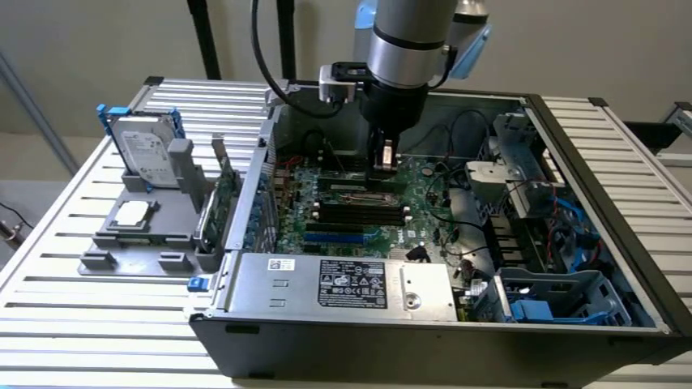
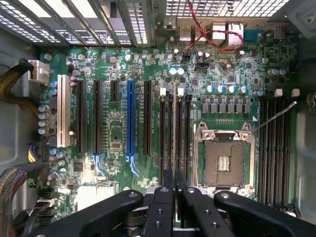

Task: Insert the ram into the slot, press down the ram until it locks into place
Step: 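Insert the ram into the slot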

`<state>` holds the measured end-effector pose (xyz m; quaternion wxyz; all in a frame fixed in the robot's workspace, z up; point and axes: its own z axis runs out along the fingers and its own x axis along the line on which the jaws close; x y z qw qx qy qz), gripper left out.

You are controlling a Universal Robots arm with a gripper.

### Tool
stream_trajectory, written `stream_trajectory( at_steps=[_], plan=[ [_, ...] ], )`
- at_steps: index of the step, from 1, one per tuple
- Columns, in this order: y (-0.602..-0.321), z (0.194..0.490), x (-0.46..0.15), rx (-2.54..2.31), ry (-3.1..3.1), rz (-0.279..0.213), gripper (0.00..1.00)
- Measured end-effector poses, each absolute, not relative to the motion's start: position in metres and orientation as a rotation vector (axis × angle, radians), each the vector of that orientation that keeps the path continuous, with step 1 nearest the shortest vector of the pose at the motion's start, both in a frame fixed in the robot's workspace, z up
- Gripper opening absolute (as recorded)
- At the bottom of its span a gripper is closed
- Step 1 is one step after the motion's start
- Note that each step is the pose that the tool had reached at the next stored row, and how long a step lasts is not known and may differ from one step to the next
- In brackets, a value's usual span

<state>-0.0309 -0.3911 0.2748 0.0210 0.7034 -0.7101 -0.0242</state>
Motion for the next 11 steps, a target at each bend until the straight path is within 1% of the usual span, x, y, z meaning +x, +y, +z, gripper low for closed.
stream_trajectory(
  at_steps=[11],
  plan=[
    [-0.391, 0.256, -0.029, 2.173, -2.179, -0.04, 0.13]
  ],
)
